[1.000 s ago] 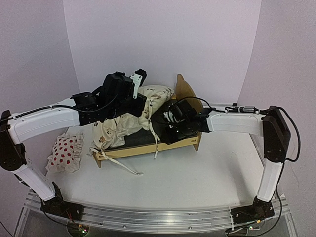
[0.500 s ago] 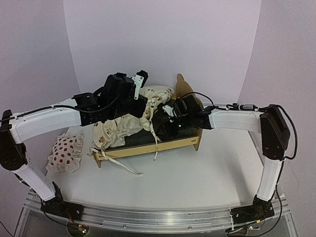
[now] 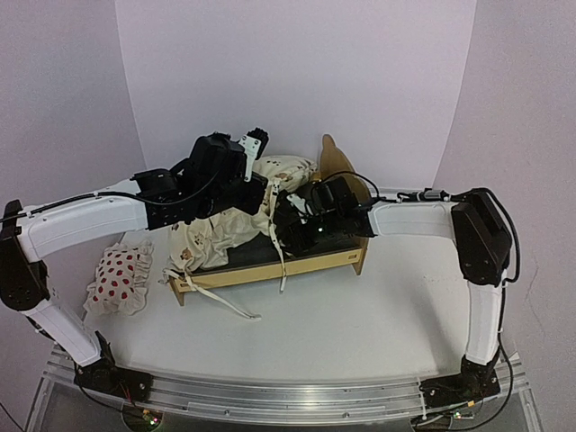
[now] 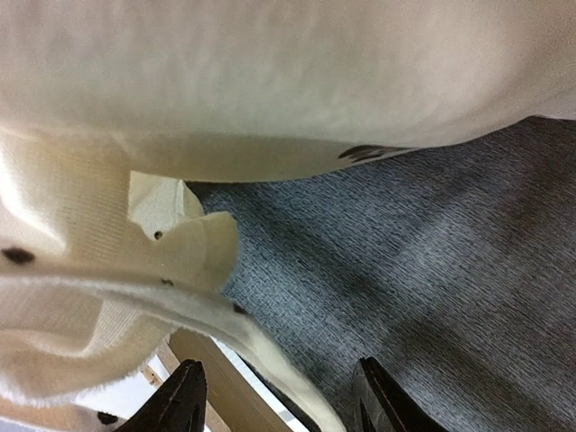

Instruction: Set up the pet bed

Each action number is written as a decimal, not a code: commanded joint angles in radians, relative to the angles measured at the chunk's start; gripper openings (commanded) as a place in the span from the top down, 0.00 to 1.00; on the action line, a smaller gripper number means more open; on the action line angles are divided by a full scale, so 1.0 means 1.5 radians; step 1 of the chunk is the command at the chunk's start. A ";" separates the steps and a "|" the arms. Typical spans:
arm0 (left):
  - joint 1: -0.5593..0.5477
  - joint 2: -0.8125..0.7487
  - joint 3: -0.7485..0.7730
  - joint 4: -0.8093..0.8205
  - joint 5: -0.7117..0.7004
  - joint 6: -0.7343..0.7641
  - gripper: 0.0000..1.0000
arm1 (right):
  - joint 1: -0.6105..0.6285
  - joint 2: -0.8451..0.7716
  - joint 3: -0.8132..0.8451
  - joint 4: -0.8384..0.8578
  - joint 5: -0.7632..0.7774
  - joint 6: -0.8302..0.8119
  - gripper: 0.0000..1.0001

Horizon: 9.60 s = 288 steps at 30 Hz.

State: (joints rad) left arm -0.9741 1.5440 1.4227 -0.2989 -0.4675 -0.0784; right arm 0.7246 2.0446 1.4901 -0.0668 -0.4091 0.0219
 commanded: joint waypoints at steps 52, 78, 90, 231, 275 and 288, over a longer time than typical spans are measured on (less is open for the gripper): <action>0.003 0.117 0.085 0.022 0.110 -0.023 1.00 | 0.002 -0.139 -0.141 -0.127 0.341 0.072 0.60; 0.003 0.181 0.147 -0.003 0.102 -0.019 1.00 | 0.013 -0.312 -0.562 0.276 0.273 0.048 0.45; 0.003 0.178 0.145 -0.011 0.105 -0.019 1.00 | 0.017 -0.167 -0.586 0.531 0.393 0.048 0.40; 0.007 0.226 -0.043 -0.154 0.080 -0.160 0.77 | 0.078 -0.646 -0.645 -0.324 0.183 0.387 1.00; -0.091 0.358 -0.045 -0.036 0.245 -0.117 0.88 | 0.078 -0.491 -0.510 -0.115 0.387 0.270 0.39; -0.121 0.362 -0.029 0.016 0.293 -0.107 1.00 | 0.077 -0.372 -0.487 0.077 0.420 0.242 0.47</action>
State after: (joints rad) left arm -1.1415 2.0669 1.3387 -0.3017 -0.0586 -0.2562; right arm 0.8368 1.4333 0.7006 -0.0896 0.1787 0.4091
